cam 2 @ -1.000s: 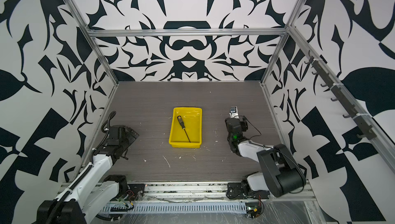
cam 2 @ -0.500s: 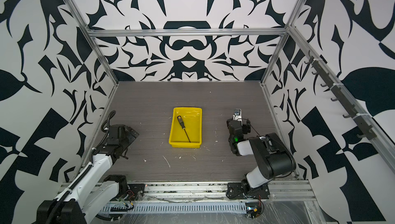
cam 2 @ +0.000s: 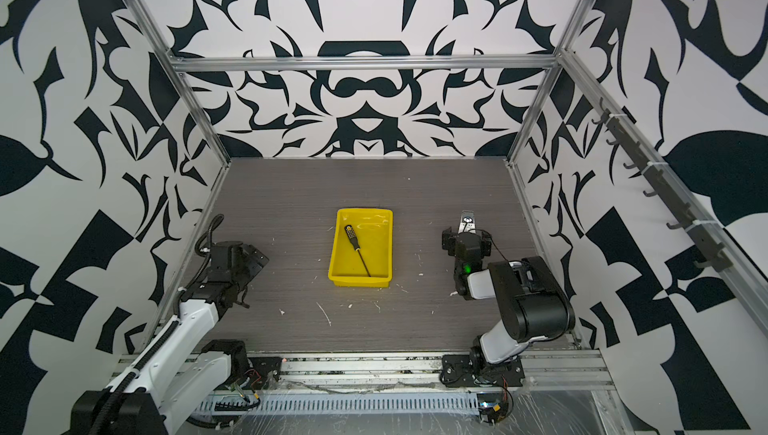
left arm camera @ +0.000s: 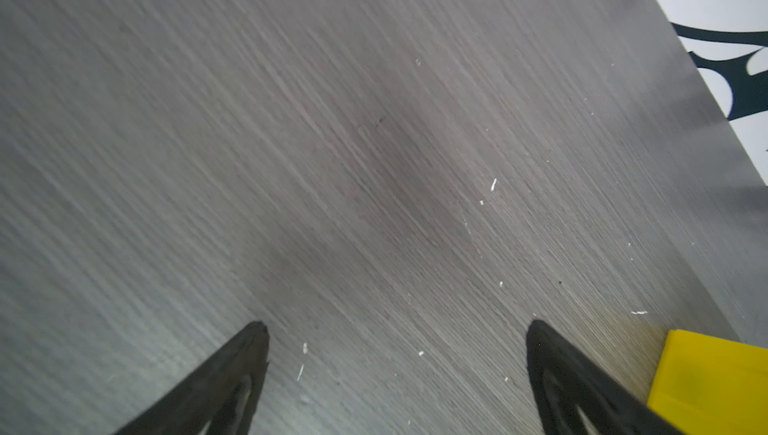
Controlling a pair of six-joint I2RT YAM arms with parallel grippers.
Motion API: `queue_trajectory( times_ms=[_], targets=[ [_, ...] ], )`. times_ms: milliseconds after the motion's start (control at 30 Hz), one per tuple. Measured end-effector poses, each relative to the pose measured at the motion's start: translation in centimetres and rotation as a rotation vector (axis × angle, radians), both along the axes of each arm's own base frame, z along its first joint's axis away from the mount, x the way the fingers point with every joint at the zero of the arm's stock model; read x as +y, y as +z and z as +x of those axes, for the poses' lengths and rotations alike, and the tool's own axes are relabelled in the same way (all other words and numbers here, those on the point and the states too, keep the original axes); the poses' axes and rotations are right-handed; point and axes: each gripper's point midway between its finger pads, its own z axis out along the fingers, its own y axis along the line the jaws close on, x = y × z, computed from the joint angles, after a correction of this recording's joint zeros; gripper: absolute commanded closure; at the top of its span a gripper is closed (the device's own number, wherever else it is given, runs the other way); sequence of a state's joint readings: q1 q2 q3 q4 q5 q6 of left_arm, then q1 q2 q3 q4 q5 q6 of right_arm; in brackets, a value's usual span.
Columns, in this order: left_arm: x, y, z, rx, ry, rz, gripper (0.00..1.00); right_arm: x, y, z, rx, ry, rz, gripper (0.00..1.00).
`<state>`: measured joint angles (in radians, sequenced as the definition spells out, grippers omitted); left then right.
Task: Put the screwdriver in the bin
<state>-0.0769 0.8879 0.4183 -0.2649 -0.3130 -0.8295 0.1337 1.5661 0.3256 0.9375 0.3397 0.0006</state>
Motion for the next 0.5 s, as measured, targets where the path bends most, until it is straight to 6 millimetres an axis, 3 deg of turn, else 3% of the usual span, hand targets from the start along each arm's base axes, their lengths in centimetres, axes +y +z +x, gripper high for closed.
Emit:
queue_trajectory(
  times_ms=[267, 500],
  targets=[
    [1.1, 2.5, 2.4, -0.146, -0.014, 0.114, 0.01, 0.4, -0.1, 0.1, 0.003, 0.025, 0.006, 0.0],
    [1.8, 5.4, 6.5, -0.286, -0.077, 0.31, 0.01, 0.5, -0.1, 0.1, 0.002, 0.029, 0.008, 0.0]
  ],
)
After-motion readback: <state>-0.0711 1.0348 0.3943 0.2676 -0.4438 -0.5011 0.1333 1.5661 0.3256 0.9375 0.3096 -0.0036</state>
